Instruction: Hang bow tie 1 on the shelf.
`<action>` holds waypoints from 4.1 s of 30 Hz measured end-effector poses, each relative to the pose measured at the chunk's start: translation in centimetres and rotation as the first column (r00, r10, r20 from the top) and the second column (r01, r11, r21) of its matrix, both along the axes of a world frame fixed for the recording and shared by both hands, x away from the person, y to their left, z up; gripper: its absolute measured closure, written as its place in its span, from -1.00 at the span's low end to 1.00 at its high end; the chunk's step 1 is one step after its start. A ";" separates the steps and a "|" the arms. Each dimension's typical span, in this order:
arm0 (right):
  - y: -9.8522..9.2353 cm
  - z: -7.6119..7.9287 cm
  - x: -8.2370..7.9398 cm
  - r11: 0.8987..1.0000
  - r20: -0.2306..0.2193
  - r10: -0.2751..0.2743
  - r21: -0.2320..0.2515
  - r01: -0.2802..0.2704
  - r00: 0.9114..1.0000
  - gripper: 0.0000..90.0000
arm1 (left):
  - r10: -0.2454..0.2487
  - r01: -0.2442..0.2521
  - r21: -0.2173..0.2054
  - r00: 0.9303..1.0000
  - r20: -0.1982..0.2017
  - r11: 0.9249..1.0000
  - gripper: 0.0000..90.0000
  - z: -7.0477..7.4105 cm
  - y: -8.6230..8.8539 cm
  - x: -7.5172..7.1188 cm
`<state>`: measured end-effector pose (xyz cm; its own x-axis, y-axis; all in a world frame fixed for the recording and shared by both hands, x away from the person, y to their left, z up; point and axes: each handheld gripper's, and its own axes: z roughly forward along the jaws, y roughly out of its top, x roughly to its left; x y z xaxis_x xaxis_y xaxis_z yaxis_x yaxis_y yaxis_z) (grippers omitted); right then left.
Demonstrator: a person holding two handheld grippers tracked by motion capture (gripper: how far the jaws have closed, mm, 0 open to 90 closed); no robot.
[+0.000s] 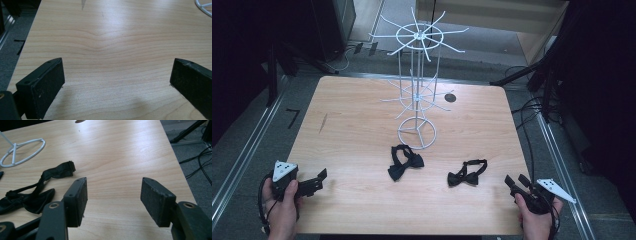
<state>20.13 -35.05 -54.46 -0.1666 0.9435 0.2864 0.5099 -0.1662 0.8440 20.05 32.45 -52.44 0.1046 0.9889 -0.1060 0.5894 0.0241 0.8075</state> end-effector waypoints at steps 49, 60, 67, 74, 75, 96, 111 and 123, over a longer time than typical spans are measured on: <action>7.6 3.6 0.5 0.989 0.091 0.148 -0.031 -0.146 0.985 0.05 | -0.009 0.009 0.016 1.000 -0.006 1.000 -1.00 0.0 -0.2 0.0; 11.0 4.4 2.2 0.975 0.095 0.217 -0.073 -0.210 0.972 0.05 | -0.009 0.009 0.009 1.000 -0.004 1.000 -1.00 0.0 -0.1 0.0; 13.3 5.0 3.0 0.963 0.101 0.262 -0.083 -0.254 0.960 0.08 | -0.010 0.010 0.007 1.000 -0.003 1.000 -1.00 0.0 -0.1 0.0; 15.3 5.4 3.7 0.955 0.102 0.293 -0.082 -0.285 0.951 0.09 | -0.010 0.010 0.006 1.000 -0.004 1.000 -1.00 0.0 -0.1 0.0; 15.3 5.4 3.7 0.955 0.102 0.293 -0.082 -0.285 0.951 0.09 | -0.010 0.010 0.006 1.000 -0.004 1.000 -1.00 0.0 -0.1 0.0; 21.1 5.3 5.6 0.924 0.090 0.381 -0.073 -0.376 0.920 0.18 | -0.012 0.012 -0.002 1.000 -0.004 1.000 -1.00 0.0 0.0 0.0; 24.4 5.0 6.8 0.906 0.074 0.421 -0.077 -0.416 0.904 0.17 | -0.015 0.015 -0.003 1.000 -0.005 1.000 -1.00 0.0 0.0 0.0; 26.2 3.7 8.0 0.906 0.054 0.421 -0.072 -0.417 0.905 0.17 | -0.017 0.017 -0.004 1.000 -0.004 1.000 -1.00 0.0 0.0 0.0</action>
